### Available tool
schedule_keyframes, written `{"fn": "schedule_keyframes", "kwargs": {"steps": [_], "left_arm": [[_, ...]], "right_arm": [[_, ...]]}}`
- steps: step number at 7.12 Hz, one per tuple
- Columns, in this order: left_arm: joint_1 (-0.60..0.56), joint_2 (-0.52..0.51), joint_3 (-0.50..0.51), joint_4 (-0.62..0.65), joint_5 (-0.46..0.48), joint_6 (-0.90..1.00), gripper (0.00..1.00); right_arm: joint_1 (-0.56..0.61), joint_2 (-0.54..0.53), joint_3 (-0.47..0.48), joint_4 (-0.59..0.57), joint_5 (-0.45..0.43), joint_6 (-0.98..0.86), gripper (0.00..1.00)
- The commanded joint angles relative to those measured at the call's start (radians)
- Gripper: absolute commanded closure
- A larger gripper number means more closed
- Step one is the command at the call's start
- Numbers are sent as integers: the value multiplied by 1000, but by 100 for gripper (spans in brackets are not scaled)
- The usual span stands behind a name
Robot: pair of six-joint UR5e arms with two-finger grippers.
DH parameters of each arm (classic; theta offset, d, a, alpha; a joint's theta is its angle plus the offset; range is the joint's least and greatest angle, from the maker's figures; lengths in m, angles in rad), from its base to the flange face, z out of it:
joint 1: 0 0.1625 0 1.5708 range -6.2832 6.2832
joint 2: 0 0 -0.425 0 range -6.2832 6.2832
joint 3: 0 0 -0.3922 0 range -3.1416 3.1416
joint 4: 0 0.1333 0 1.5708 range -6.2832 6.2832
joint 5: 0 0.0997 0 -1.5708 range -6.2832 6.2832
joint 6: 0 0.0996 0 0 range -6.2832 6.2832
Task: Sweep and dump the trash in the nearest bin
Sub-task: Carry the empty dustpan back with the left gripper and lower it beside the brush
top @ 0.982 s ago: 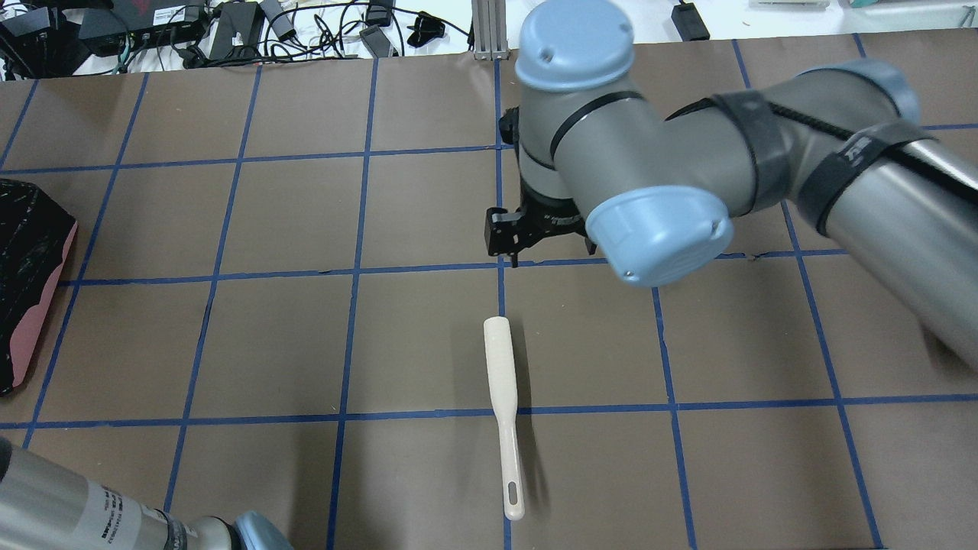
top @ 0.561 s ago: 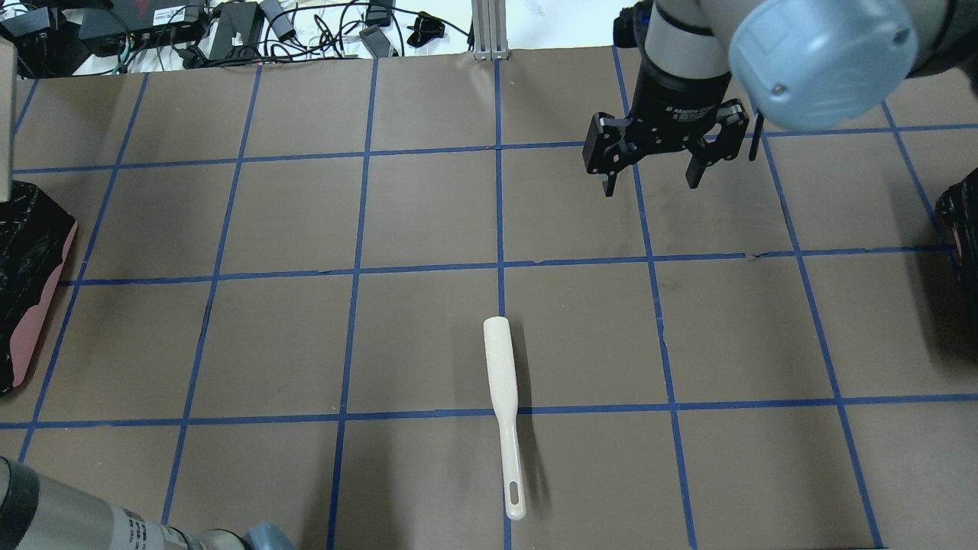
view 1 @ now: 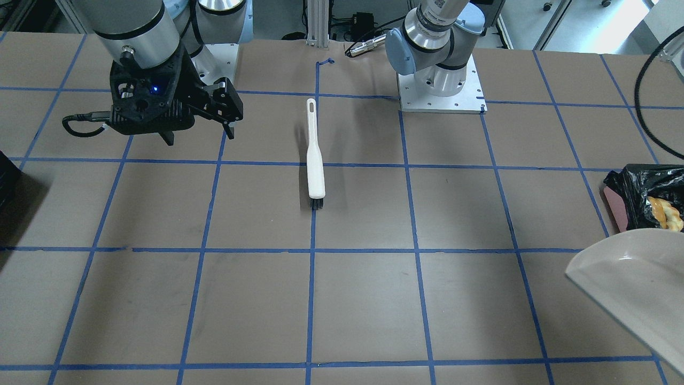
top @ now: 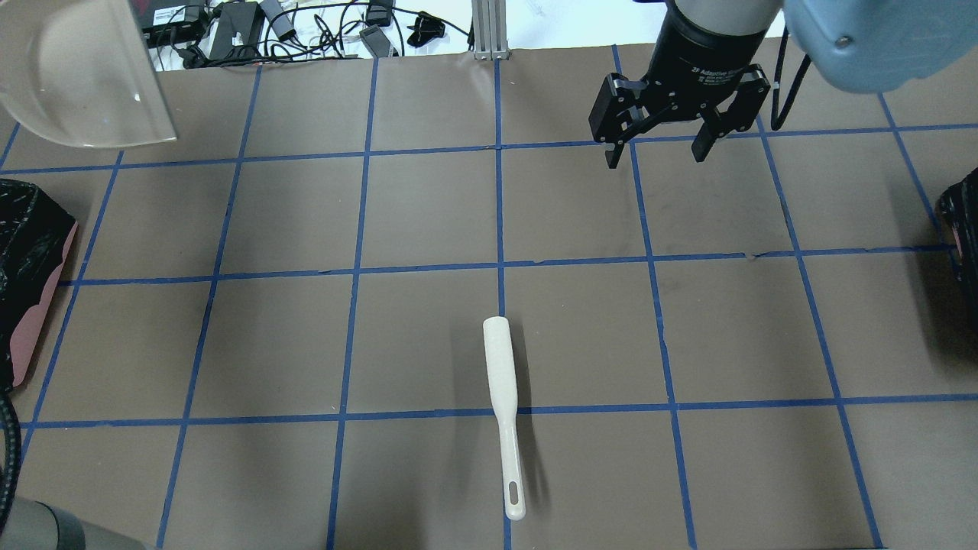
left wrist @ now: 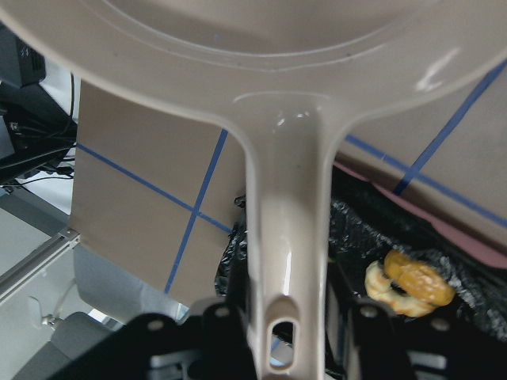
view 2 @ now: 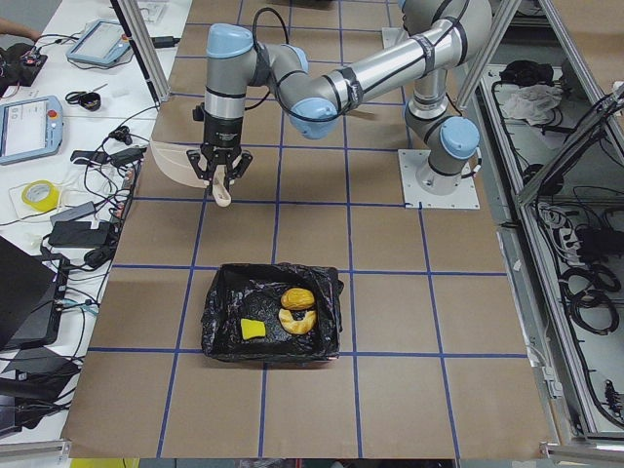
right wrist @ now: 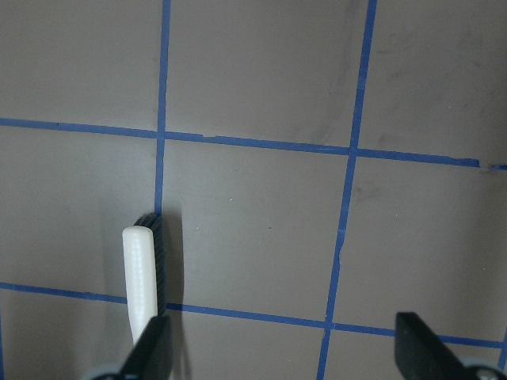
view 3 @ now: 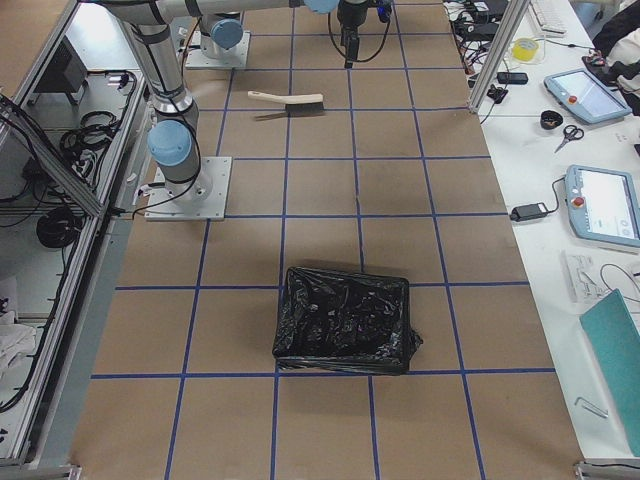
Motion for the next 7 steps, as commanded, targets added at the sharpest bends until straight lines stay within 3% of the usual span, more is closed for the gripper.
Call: {"fn": "schedule_keyframes", "kwargs": {"steps": [1,3,5,7], "left_arm": [[-132,9,-57,-35,-43,-317,100],[-259,7,-78,-140,-48,-660,100],[-400,-13,-113,-185,-133,-1044,100],[-504,-22,-161,-187,-156,-1225,100]], "right_arm": [[2,-14,30,-2,-44,6,0],[6,-55,117,-40,-58,1,0],[6,-48,108,-88,-67,3,0],[5,-46,107,-88,-132,0,0]]}}
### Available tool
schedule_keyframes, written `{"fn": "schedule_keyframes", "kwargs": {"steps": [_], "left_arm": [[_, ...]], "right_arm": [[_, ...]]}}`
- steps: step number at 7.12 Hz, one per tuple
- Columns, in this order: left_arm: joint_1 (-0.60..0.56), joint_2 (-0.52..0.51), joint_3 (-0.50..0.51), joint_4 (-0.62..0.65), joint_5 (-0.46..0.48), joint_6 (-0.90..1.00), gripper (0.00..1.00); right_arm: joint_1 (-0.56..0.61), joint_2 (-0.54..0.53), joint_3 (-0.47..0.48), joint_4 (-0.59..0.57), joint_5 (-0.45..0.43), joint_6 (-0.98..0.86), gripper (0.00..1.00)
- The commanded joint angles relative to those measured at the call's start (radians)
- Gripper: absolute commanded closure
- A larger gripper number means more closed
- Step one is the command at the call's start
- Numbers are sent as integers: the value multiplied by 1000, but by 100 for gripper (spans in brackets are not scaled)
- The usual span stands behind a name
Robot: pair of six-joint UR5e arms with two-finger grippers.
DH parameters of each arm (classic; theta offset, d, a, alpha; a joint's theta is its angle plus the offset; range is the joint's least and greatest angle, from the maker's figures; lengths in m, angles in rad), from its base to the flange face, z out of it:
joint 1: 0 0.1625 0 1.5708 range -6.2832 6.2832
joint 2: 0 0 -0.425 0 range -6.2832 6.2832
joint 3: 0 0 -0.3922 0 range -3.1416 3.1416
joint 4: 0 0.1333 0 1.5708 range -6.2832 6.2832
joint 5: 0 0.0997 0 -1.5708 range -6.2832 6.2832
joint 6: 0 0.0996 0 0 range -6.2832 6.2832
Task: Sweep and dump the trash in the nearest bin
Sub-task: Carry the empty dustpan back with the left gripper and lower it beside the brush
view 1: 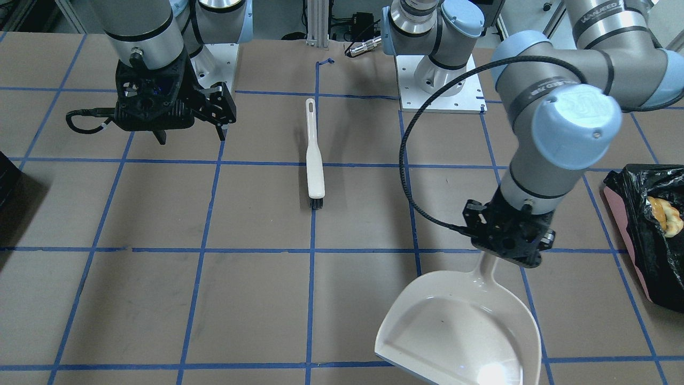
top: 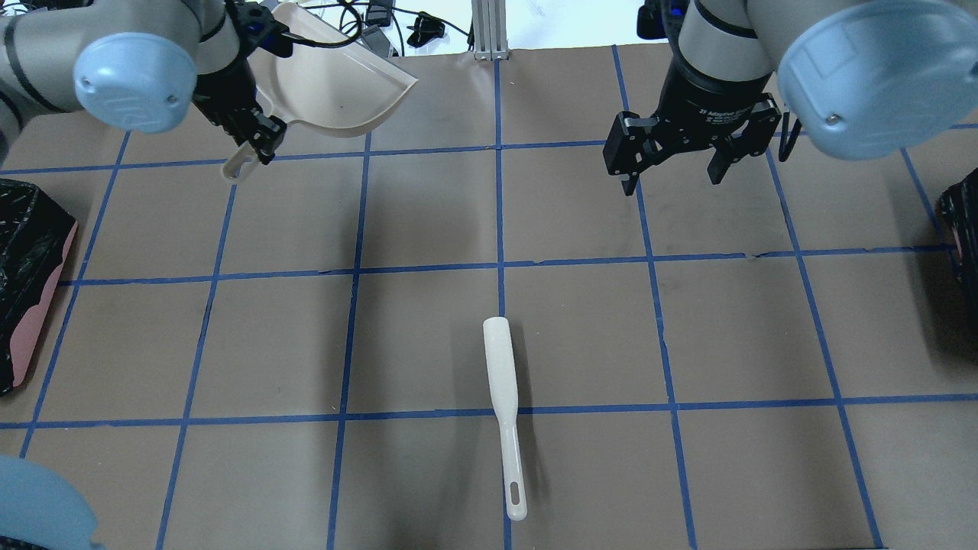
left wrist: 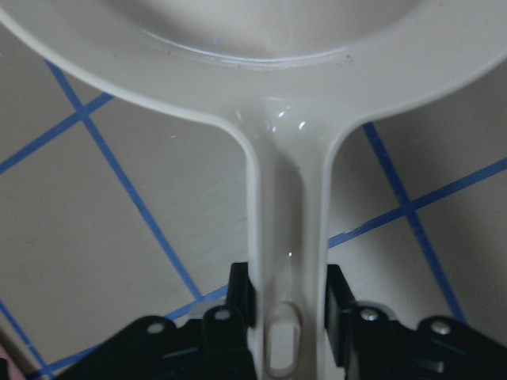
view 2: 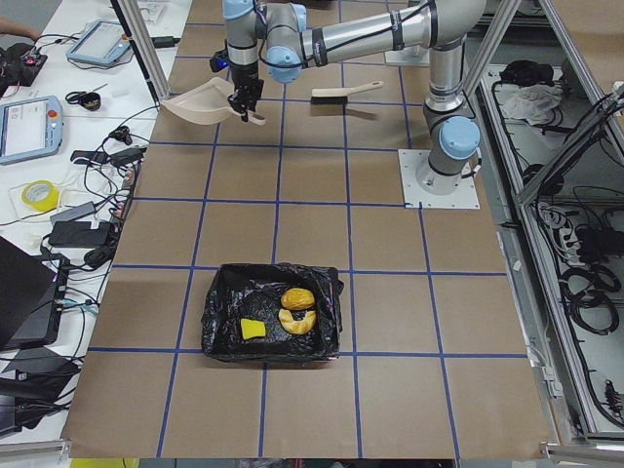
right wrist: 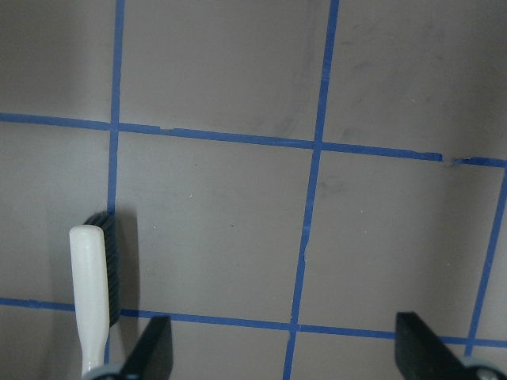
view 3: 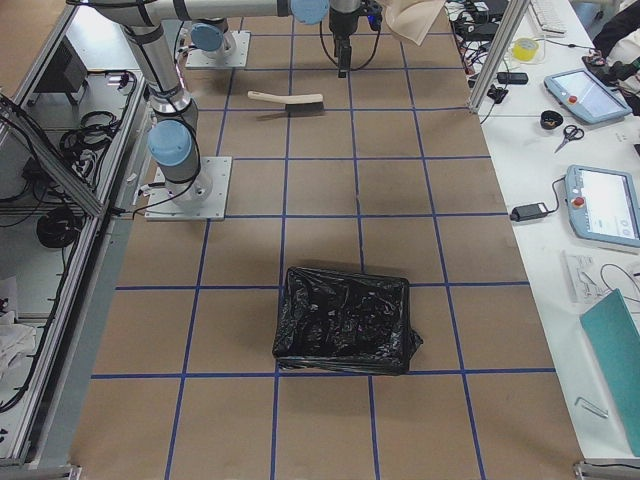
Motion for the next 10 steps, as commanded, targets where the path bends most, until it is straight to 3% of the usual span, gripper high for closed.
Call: {"fn": "schedule_keyframes", "kwargs": {"steps": [1,3,6,7,10], "left_arm": [[-103,-12,-62,-3,-67,-221,100],[-144,-32,-83,-6,-168,-288,100],[-236,-70,-109,-3,-185,-469,100],[-263,-79,-109,8,-246,-544,100],[-332,-119,-110,14,-250,-574,100]], "right_arm": [[-1,2,1,-3,-31,-1,0],[-1,2,1,3,-31,-1,0],[-1,3,4,9,-33,-3,0],[-1,3,5,11,-33,-3,0],[1,2,13,12,-33,-4,0]]}}
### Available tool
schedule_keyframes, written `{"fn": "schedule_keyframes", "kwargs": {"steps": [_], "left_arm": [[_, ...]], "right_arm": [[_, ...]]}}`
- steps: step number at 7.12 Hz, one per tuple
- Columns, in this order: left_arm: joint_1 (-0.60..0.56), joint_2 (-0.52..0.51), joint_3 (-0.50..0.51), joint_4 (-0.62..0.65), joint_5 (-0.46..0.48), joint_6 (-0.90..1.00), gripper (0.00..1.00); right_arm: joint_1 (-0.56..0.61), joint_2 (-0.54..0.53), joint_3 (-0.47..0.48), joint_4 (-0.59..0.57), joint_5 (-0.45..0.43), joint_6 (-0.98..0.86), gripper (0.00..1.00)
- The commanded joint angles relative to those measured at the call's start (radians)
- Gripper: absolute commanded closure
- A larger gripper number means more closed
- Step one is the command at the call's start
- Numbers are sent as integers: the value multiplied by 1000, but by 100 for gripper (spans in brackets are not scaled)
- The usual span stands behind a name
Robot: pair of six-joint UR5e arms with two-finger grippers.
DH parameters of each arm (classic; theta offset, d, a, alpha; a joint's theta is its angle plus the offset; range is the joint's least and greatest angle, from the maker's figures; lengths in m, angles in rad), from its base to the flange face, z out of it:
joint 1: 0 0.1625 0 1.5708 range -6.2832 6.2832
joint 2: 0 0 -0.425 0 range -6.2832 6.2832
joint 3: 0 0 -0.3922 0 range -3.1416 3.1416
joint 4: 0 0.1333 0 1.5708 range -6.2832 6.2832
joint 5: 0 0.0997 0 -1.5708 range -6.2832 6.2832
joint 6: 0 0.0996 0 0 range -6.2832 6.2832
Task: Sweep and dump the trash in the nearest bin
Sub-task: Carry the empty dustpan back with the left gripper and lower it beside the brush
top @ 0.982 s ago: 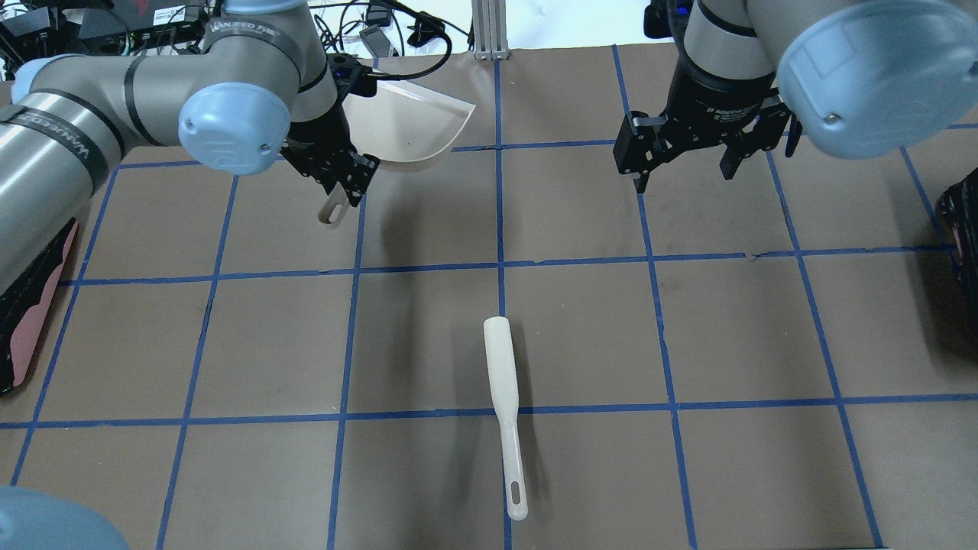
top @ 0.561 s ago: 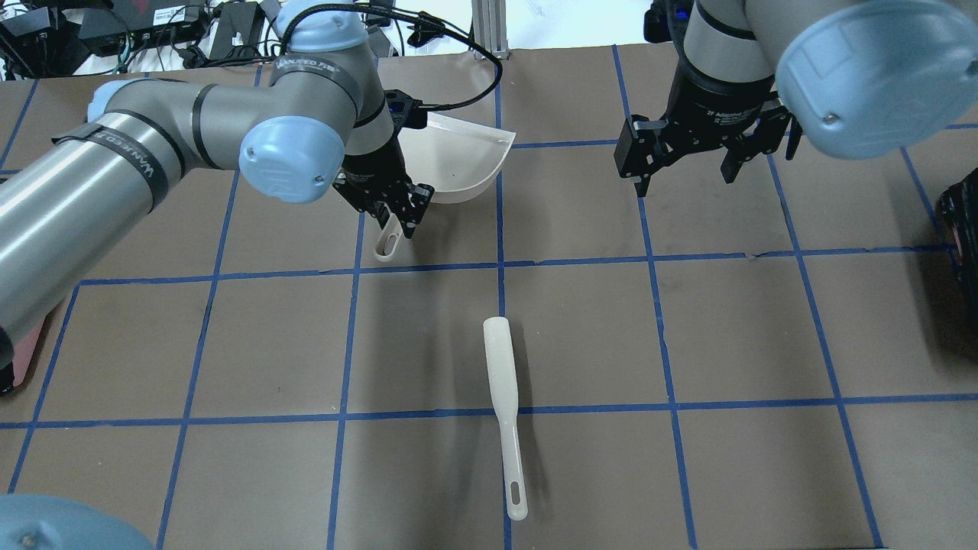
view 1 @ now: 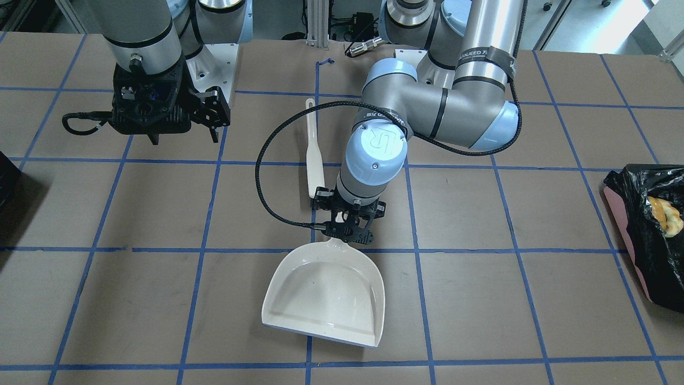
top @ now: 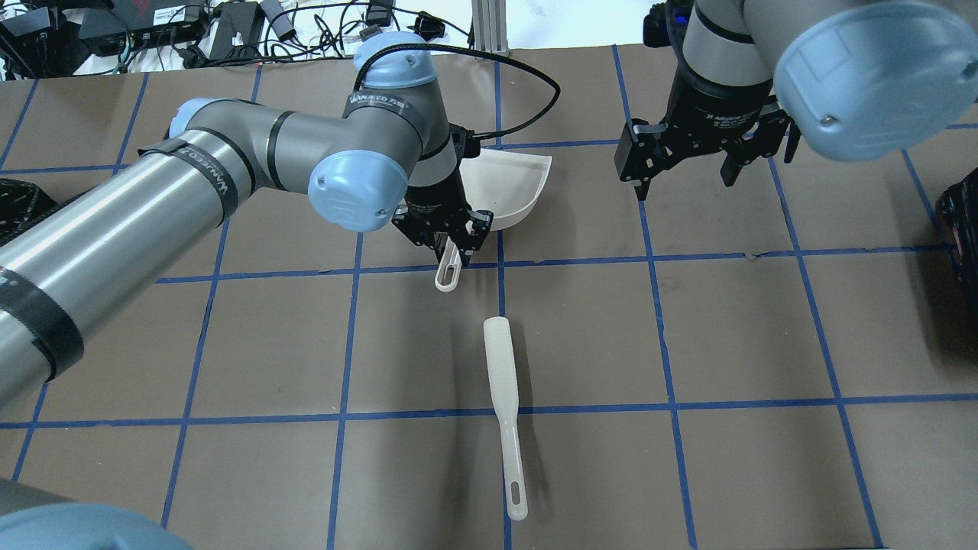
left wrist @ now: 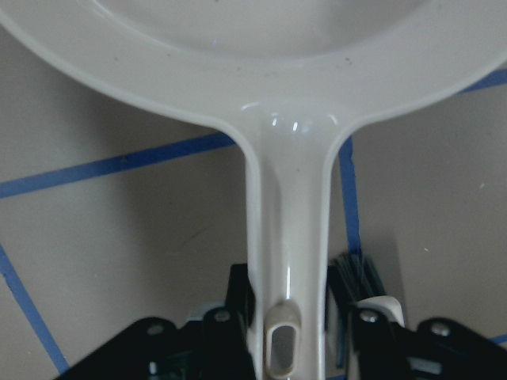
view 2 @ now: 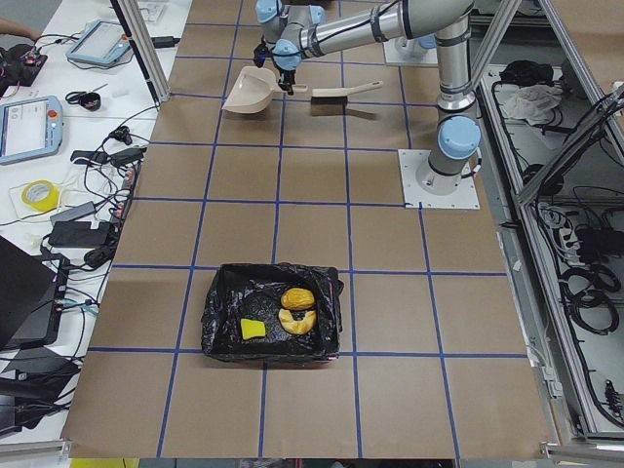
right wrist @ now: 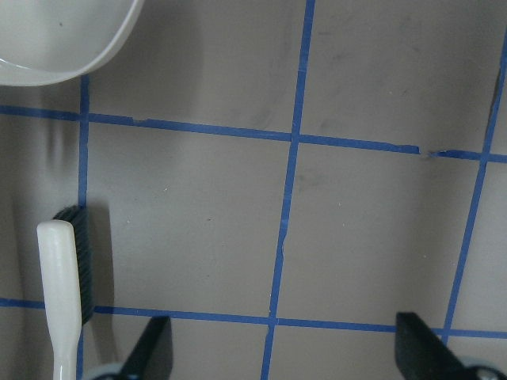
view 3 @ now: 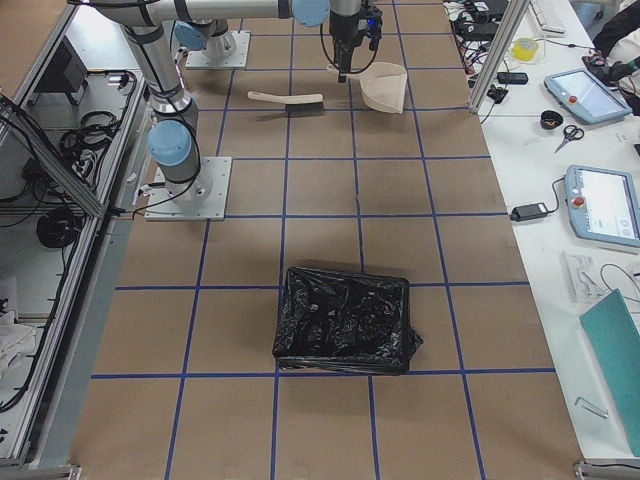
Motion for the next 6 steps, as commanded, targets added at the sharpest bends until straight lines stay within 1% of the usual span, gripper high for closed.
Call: {"fn": "schedule_keyframes", "kwargs": {"steps": [1,3,6], "left_arm": [[-38,-23,0,3,-5,-16,100],[-62,-29,0,3,-2,-47,100],[-67,-47,1,13,-2,-88,100]], "right_arm": [[0,-1,3,1,0,0,0],[1,-3,3,1,0,0,0],[3,-4,5,3,-2,-2,0]]}}
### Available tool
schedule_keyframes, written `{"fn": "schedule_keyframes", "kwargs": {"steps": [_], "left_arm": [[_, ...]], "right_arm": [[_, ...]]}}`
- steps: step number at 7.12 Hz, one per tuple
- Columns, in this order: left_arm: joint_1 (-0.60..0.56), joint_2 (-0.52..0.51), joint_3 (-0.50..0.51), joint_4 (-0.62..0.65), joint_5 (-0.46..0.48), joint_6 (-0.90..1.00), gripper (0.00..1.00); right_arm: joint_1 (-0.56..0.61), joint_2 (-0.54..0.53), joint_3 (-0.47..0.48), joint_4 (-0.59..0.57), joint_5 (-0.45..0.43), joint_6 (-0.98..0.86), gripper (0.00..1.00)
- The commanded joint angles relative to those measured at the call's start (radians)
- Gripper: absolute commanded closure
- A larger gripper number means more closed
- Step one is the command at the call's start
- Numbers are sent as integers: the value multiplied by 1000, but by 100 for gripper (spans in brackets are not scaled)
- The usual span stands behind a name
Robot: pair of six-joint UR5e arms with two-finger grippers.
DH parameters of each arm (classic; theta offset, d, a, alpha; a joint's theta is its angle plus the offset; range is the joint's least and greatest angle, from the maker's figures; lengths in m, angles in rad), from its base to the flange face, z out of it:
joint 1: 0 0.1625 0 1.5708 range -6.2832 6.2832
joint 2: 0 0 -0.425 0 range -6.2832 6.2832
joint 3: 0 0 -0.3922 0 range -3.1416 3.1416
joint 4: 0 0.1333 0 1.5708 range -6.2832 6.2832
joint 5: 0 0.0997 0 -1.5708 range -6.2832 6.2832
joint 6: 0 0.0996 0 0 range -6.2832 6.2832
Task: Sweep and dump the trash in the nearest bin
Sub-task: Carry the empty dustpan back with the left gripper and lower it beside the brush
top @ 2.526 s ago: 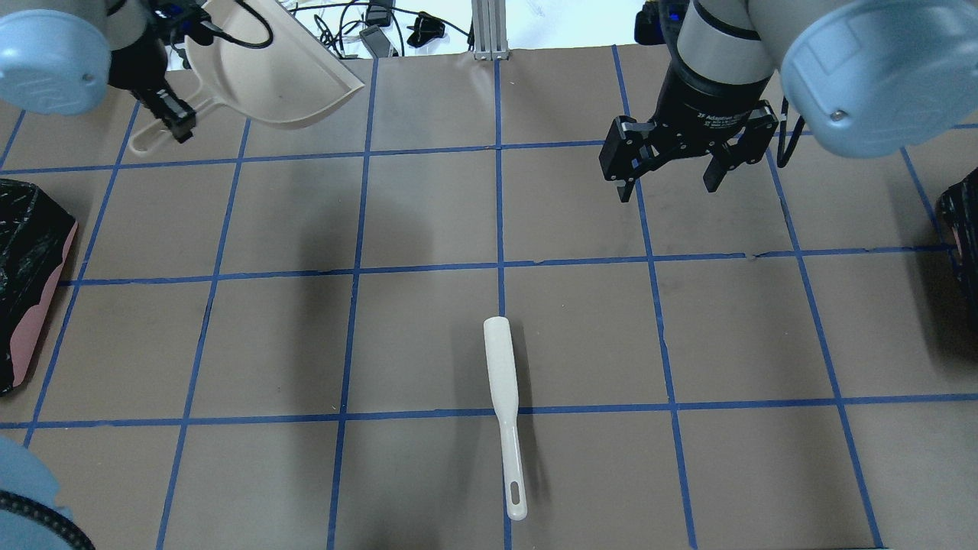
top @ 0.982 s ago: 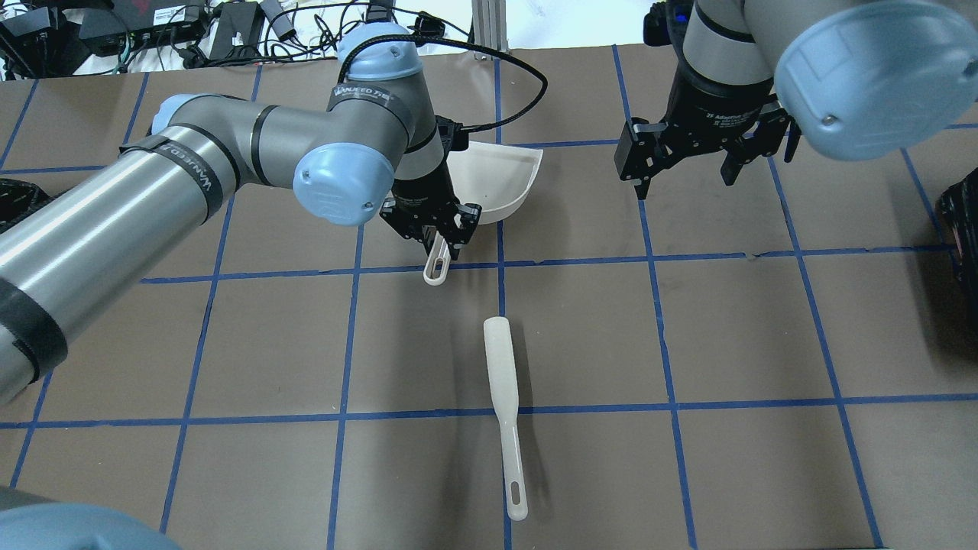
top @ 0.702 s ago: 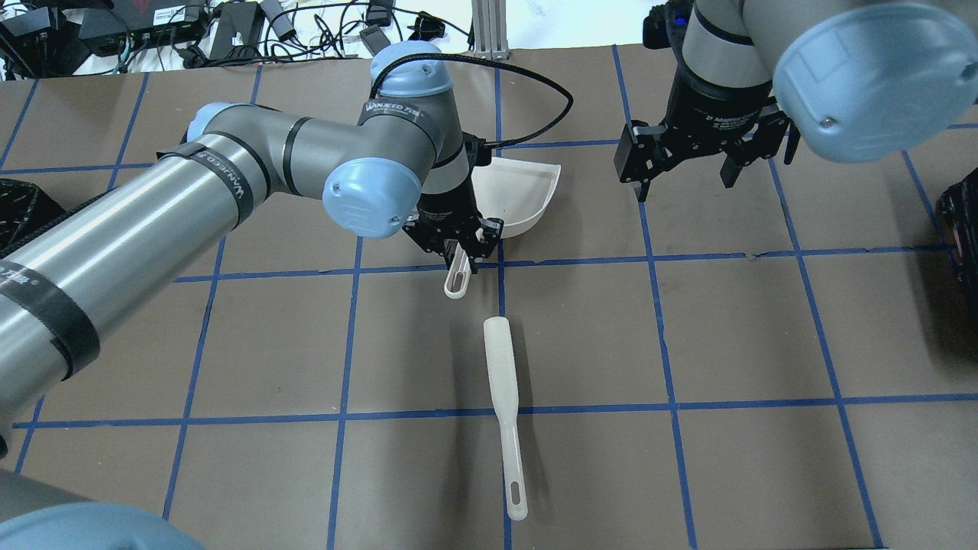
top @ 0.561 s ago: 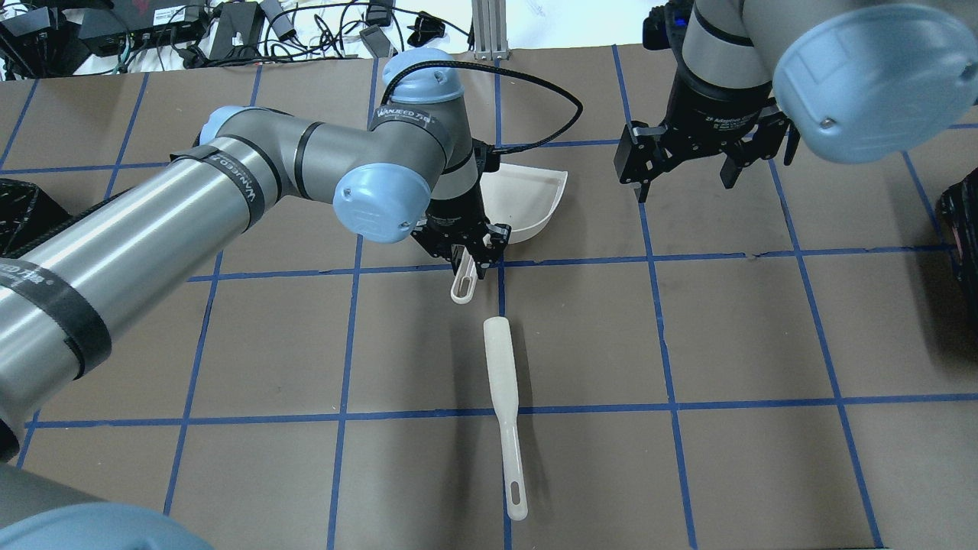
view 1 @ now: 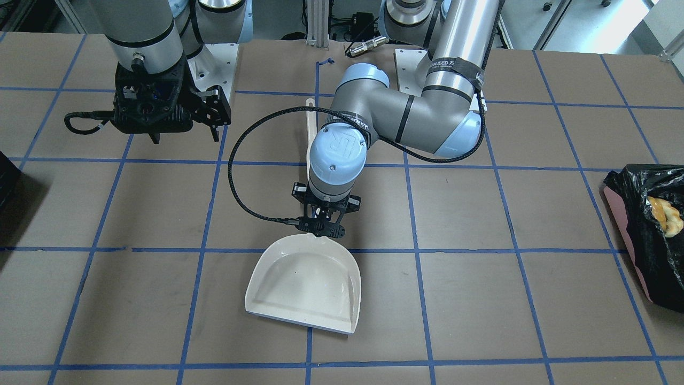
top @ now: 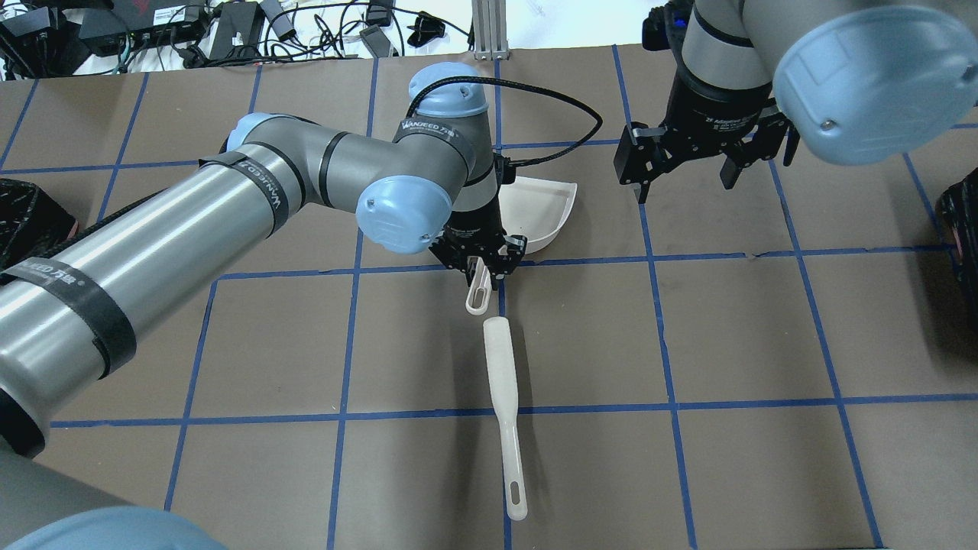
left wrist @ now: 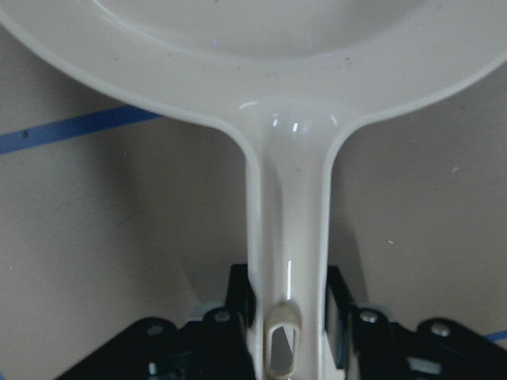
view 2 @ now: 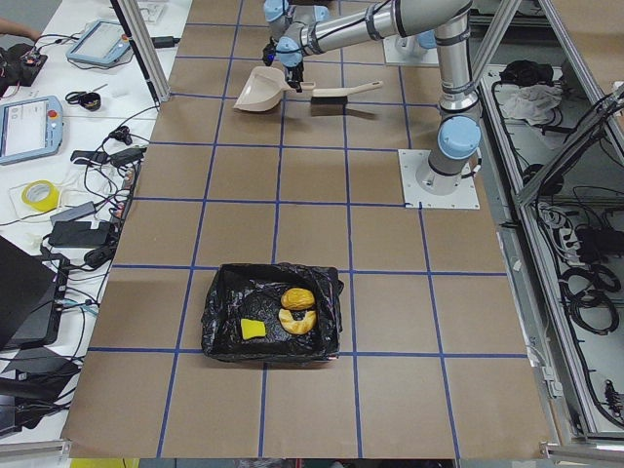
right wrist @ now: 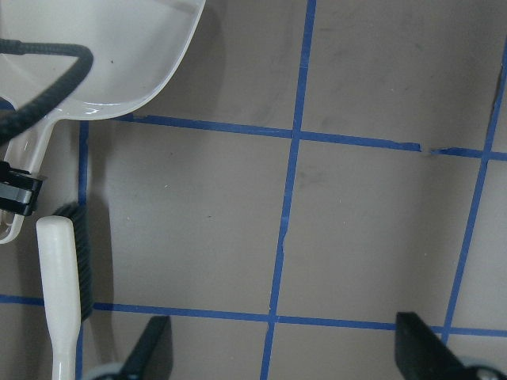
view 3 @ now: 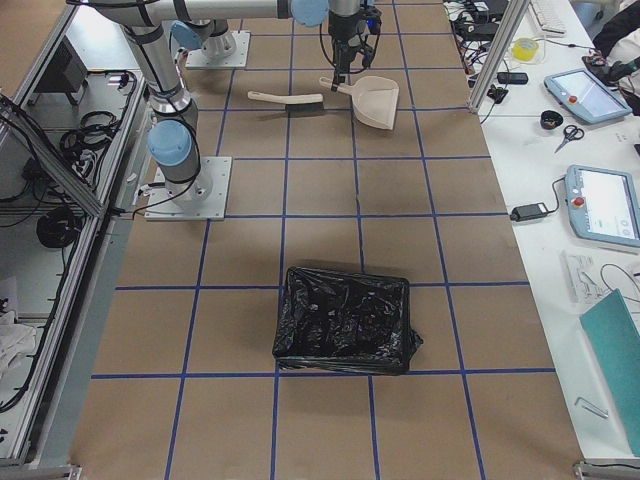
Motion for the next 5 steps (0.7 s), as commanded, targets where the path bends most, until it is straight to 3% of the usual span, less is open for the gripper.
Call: {"fn": "schedule_keyframes", "kwargs": {"steps": [1,5], "left_arm": [[-2,-19,0,32,-2,-22,100],[-7,-33,2,51,-13,-94,100]], "right_arm": [[1,1,1,0,-7,0,0],[2,1,4,0,-16,-14,0]]}}
